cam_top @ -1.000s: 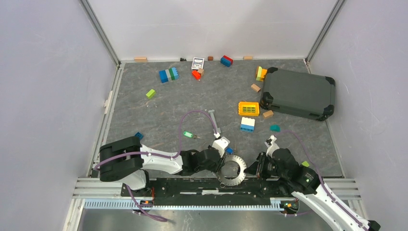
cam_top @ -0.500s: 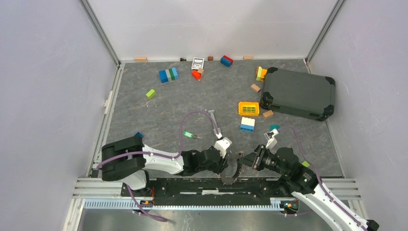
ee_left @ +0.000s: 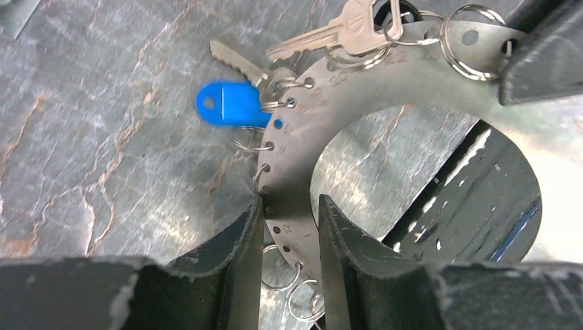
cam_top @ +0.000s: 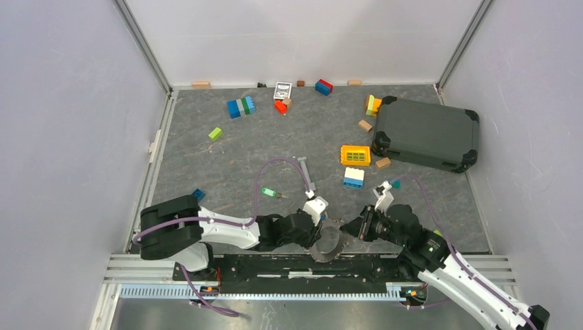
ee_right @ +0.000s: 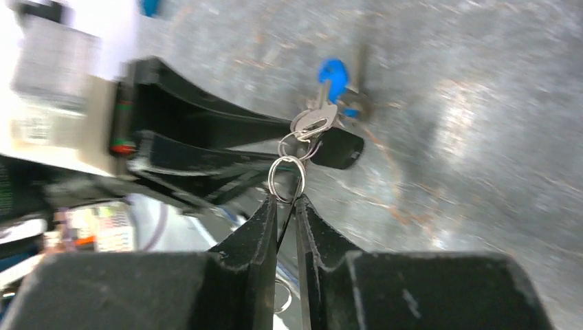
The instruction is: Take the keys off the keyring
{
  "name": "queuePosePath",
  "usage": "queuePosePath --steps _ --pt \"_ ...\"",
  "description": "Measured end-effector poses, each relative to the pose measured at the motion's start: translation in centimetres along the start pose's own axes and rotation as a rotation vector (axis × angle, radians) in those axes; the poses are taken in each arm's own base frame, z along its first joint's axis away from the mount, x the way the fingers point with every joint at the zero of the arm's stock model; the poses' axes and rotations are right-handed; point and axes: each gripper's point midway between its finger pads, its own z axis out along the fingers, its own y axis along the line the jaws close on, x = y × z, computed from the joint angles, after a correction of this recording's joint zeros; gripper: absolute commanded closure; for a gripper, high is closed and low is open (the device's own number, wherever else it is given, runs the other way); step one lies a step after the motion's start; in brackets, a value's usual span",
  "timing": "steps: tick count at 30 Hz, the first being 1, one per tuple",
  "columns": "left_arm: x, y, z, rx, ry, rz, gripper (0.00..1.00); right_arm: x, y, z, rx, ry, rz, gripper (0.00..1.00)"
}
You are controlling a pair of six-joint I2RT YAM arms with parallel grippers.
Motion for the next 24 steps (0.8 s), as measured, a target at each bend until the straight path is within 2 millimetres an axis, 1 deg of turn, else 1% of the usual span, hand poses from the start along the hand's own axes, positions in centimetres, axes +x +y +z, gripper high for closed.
queuePosePath --steps 4,6,7,8,10,14,16,17,18,19,20,21,22,24 --pt "0.5 0.5 -0.9 -0.020 0.029 0.011 0.61 1.7 -3.6 -0.4 0.174 0.105 -0.093 1.00" --pt "0.1 0.2 -1.7 -0.014 0.025 0.016 0.60 1.8 -4.1 -0.7 0.210 0.133 -0.133 1.00" --pt "-0.1 0.2 -2.2 -0.014 0.023 0.017 0.60 1.5 -4.1 -0.9 0.222 0.128 -0.164 1.00" --pt "-0.6 0.0 -2.9 -0.007 0.018 0.024 0.59 0.7 -4.0 -1.1 0.236 0.106 -0.204 1.00" --pt "-2.0 -0.6 -4.4 0.010 -0.011 0.032 0.58 -0.7 -3.3 -1.4 0.239 0.065 -0.263 1.00" --pt "-7.4 -2.0 -8.2 0.058 -0.157 0.033 0.54 -3.9 -0.9 -2.3 0.216 -0.027 -0.416 1.00" --pt "-10.2 -2.3 -10.5 0.072 -0.253 0.026 0.54 -5.7 0.8 -3.0 0.207 -0.073 -0.485 1.00" --pt "-11.1 -2.2 -11.4 0.074 -0.288 0.023 0.54 -7.3 2.3 -3.5 0.201 -0.111 -0.532 1.00" --pt "-12.1 -2.2 -12.4 0.076 -0.329 0.019 0.54 -7.5 2.5 -3.6 0.200 -0.117 -0.537 1.00" --pt "-12.6 -2.0 -12.9 0.073 -0.350 0.016 0.53 -8.2 3.1 -3.9 0.207 -0.131 -0.557 0.97" --pt "-12.9 -1.8 -13.3 0.068 -0.363 0.015 0.53 -8.7 3.4 -4.0 0.217 -0.137 -0.565 0.90" --pt "-12.9 -1.7 -13.3 0.063 -0.364 0.016 0.52 -9.1 3.6 -4.0 0.234 -0.141 -0.568 0.80" --pt "-12.7 -1.6 -13.2 0.057 -0.358 0.018 0.52 -9.2 3.4 -3.9 0.248 -0.136 -0.565 0.72" --pt "-11.5 -1.3 -12.2 0.040 -0.313 0.033 0.51 -8.4 2.2 -3.7 0.288 -0.095 -0.551 0.62"
